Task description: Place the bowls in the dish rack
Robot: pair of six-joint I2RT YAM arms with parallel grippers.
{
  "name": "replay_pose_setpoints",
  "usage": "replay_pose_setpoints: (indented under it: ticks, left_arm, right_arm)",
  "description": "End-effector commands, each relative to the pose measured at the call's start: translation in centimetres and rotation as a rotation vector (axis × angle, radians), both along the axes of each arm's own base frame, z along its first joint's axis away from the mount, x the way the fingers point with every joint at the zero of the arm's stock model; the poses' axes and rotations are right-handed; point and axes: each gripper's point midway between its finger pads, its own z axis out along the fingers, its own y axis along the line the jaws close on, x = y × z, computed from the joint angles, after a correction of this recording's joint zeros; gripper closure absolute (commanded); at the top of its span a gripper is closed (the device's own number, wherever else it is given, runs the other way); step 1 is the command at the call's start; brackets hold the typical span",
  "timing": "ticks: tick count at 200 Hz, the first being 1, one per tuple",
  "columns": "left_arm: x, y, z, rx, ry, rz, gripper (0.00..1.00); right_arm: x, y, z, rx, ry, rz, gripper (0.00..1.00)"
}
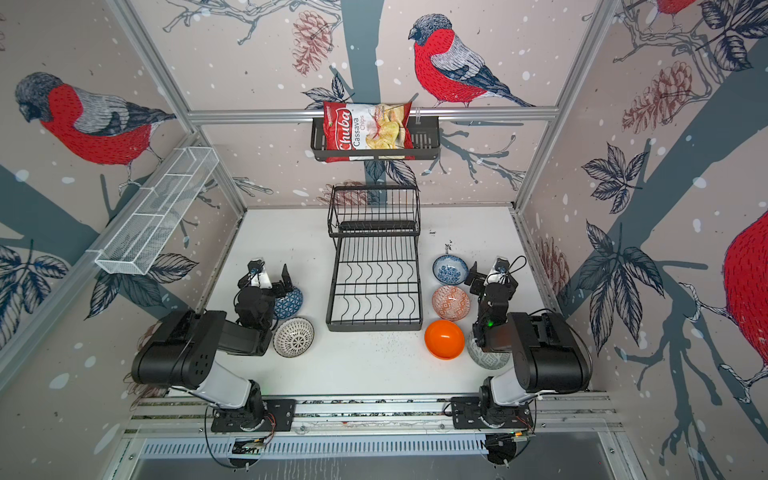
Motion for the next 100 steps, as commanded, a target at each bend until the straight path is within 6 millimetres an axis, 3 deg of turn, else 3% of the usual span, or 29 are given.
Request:
replay_pose_setpoints:
  ticks: [1,35,71,87,100]
  left_arm:
    - [0.1,0.0,0.4,-0.011,-0.016,-0.007,0.01]
    - [-1.9,1.9,2.5,-0.043,-0.087,0.108,0.01]
    - [-3.2,1.6,5.5,-0.07,-0.132,0.089,0.01]
    - [-4.1,2.5,6.3,-0.152,-0.177,0.148,0.01]
    - [-4.9,3.6,6.1,-0.25,-0.213,0.225,0.01]
  right_arm:
    - [-0.1,-0.4,0.9,-0.004,-0.033,-0.045,0.0]
    - [-0.6,-2.1,1.9,-0.005,0.028,-0.191,0.0]
    - [-2.2,-5.1,3.1,0.034,0.089,-0.424,0.0]
    - [-3.2,-5.9,5.6,0.109,0.024,-0.485,0.0]
    - [-4.0,-6.2,6.4,0.221,-0.047,-0.496,0.0]
